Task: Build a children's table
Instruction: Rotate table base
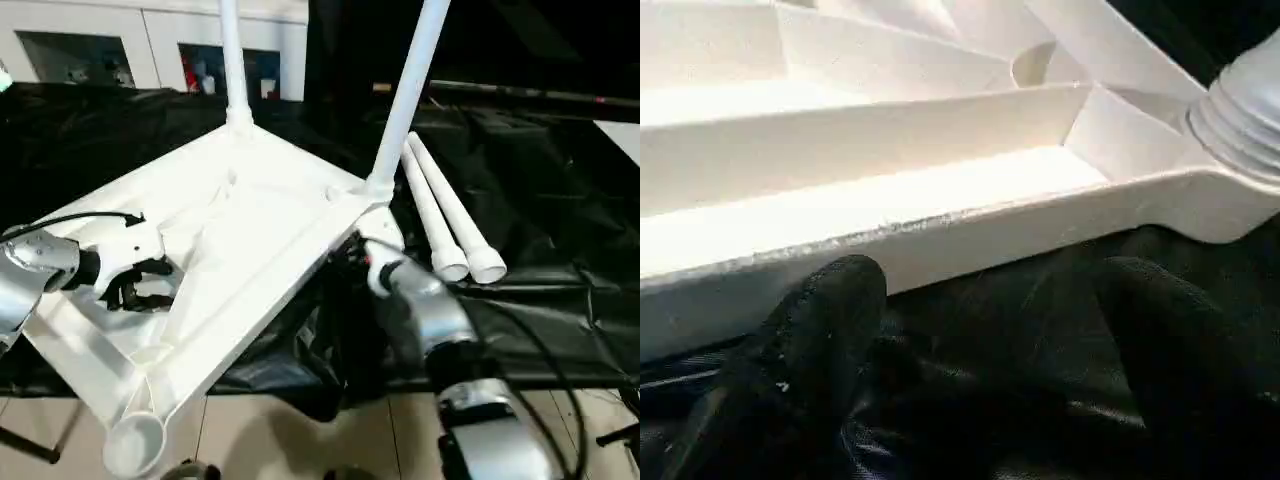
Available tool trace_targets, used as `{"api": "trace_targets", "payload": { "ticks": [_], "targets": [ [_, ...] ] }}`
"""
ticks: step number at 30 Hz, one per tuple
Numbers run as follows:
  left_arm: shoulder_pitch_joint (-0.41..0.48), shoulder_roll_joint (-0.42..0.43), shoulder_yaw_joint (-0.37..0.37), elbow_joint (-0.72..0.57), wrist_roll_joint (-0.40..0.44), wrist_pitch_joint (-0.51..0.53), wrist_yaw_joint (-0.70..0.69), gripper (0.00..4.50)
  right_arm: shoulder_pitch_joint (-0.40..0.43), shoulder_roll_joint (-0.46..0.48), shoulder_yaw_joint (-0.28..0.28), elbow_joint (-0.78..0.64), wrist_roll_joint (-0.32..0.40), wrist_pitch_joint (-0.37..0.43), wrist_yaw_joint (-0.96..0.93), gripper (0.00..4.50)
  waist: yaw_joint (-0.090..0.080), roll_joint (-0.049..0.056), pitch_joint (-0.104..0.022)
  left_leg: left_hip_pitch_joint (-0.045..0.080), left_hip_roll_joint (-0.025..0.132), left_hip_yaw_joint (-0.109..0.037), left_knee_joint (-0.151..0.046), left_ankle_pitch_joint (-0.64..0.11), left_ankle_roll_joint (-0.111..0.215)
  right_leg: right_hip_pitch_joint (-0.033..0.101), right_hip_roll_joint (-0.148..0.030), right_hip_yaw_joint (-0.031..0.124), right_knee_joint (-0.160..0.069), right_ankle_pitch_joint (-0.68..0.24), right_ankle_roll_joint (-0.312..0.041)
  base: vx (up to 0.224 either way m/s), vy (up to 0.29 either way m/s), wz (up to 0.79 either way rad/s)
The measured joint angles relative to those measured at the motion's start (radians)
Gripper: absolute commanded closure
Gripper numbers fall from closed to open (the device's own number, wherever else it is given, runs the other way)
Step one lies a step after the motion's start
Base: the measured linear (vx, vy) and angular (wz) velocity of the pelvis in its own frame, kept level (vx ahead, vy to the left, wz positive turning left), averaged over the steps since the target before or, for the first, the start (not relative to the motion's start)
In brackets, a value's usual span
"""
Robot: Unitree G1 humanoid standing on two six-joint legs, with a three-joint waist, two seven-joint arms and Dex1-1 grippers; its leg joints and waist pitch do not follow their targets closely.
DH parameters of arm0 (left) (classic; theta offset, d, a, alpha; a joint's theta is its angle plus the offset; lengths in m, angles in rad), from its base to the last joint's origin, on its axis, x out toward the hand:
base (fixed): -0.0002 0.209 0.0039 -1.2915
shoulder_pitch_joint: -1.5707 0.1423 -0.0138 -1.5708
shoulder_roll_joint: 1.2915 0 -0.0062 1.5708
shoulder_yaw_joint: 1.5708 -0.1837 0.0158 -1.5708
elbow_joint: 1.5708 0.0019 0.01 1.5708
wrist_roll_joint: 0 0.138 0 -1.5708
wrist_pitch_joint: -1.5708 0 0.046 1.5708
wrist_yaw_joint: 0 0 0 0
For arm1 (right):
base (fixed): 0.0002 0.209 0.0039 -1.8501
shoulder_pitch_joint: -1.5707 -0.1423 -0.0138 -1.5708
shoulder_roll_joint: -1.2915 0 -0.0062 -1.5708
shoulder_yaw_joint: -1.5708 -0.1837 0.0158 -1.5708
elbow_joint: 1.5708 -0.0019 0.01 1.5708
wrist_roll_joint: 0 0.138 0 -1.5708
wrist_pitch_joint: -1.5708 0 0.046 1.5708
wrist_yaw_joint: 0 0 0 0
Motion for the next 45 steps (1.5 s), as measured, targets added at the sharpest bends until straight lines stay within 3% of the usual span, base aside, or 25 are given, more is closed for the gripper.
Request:
{"api": "trace_targets", "payload": {
  "ticks": [4, 10, 17, 22, 27, 30, 36, 45],
  "targets": [
    [0.033, 0.008, -0.012, -0.076, -0.056, 0.024, -0.09, 1.22, 0.041, -0.094, 0.021, -0.072, 0.007, 0.005, 0.157, 0.64, 0.013, -0.001, 0.0, -0.002, 0.0, 0.001, 0.001, 0.0, 0.0, 0.0, 0.0, 0.0, -0.001, -0.002, 0.002, 0.0, 0.0, 0.0],
    [0.054, 0.004, -0.059, -0.135, -0.09, 0.03, -0.181, 1.22, 0.066, -0.219, 0.045, -0.204, 0.018, 0.061, 0.331, 0.64, 0.02, -0.003, 0.0, -0.001, 0.001, 0.002, 0.001, 0.0, 0.001, 0.0, 0.0, 0.0, 0.0, -0.004, 0.002, 0.0, 0.0, 0.0],
    [0.057, -0.056, -0.082, -0.142, -0.088, 0.027, -0.152, 1.22, 0.126, -0.285, 0.086, -0.217, -0.025, 0.094, 0.376, 0.64, 0.023, -0.004, 0.0, -0.001, 0.001, 0.003, 0.002, 0.0, 0.001, 0.001, 0.0, 0.001, 0.001, -0.004, 0.002, 0.0, 0.0, 0.0],
    [0.048, -0.071, -0.08, -0.099, -0.087, -0.013, -0.126, 1.22, 0.148, -0.309, 0.089, -0.265, -0.006, 0.12, 0.431, 0.64, 0.02, -0.004, 0.0, -0.001, 0.001, 0.002, 0.002, 0.0, 0.001, 0.001, 0.0, 0.0, 0.001, -0.004, 0.002, 0.0, 0.0, 0.0],
    [0.025, -0.092, -0.1, -0.088, -0.094, -0.016, -0.163, 1.22, 0.112, -0.258, 0.089, -0.249, 0.012, 0.093, 0.423, 0.64, 0.019, -0.004, 0.0, -0.001, 0.001, 0.002, 0.004, 0.0, 0.001, 0.001, 0.0, 0.0, 0.002, -0.003, 0.001, 0.0, 0.0, 0.0],
    [0.01, -0.116, -0.121, -0.079, -0.091, -0.018, -0.167, 1.22, 0.058, -0.186, 0.101, -0.156, -0.022, 0.058, 0.356, 0.64, 0.018, -0.004, 0.0, -0.001, 0.002, 0.002, 0.005, 0.0, 0.001, 0.001, 0.0, 0.0, 0.003, -0.003, 0.001, 0.0, 0.0, 0.0],
    [-0.003, -0.125, -0.13, -0.057, -0.086, -0.024, -0.174, 1.22, 0.015, -0.127, 0.122, -0.067, -0.069, 0.039, 0.293, 0.64, 0.014, -0.005, -0.001, -0.001, 0.002, 0.002, 0.005, 0.0, 0.001, 0.001, 0.0, 0.0, 0.004, -0.003, 0.001, 0.0, 0.0, 0.0],
    [-0.007, -0.126, -0.127, -0.055, -0.084, -0.008, -0.18, 1.22, -0.05, -0.053, 0.12, 0.081, -0.091, -0.034, 0.22, 0.64, -0.009, -0.005, -0.001, 0.0, 0.002, 0.002, 0.006, 0.0, 0.001, 0.001, 0.0, 0.0, 0.005, -0.002, 0.0, 0.0, 0.0, 0.0]
  ]
}}
